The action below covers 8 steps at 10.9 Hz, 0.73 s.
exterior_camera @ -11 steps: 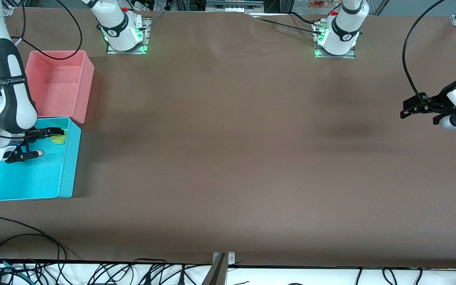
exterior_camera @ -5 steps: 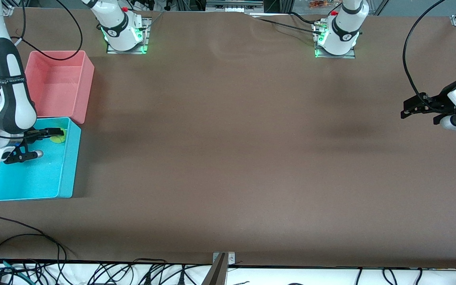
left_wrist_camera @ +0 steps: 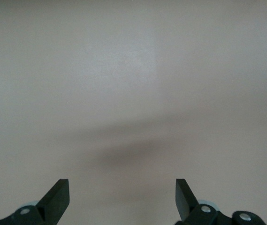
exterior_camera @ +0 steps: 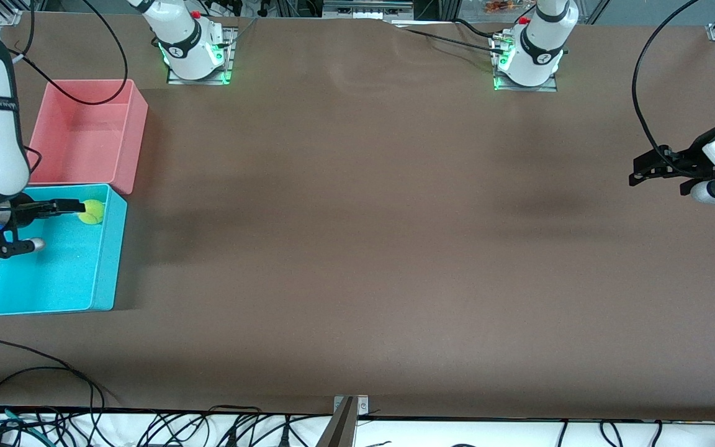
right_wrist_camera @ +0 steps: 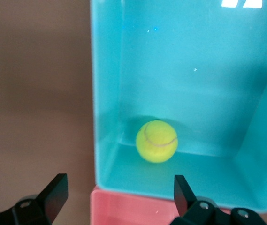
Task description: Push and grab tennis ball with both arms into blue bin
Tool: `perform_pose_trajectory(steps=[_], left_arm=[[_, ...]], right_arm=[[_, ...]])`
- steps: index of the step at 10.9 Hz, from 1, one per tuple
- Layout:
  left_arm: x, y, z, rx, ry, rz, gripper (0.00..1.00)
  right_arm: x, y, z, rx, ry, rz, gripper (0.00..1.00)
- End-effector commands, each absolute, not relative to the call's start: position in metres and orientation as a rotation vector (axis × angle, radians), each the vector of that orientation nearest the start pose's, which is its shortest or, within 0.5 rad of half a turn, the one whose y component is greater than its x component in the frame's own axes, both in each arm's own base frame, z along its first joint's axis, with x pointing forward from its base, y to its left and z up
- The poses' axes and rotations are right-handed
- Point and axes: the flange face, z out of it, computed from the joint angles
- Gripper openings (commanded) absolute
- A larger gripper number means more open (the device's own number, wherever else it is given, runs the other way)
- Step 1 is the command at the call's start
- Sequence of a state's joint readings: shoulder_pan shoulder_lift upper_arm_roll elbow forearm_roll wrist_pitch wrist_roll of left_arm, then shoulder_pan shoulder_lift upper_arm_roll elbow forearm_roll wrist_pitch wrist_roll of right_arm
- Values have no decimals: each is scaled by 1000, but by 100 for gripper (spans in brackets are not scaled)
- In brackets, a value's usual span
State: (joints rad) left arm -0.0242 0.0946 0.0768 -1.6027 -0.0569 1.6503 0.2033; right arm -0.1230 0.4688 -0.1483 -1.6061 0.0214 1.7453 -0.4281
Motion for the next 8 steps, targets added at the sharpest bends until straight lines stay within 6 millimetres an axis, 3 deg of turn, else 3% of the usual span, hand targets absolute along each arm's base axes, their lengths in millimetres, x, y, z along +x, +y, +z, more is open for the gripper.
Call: perform_pose_trajectory(steps=[1, 5, 6, 8], left_arm=[[579, 31, 566, -3215, 244, 59, 100], [579, 32, 566, -3215, 239, 59, 100], [579, 32, 566, -3215, 239, 59, 100], [579, 31, 566, -3215, 241, 59, 100]], right_arm=[[623, -107, 428, -3084, -90, 427, 100], [600, -50, 515, -3193, 66, 329, 100], [600, -39, 525, -3256, 21, 295, 100], [598, -35, 569, -3244, 21, 165, 100]])
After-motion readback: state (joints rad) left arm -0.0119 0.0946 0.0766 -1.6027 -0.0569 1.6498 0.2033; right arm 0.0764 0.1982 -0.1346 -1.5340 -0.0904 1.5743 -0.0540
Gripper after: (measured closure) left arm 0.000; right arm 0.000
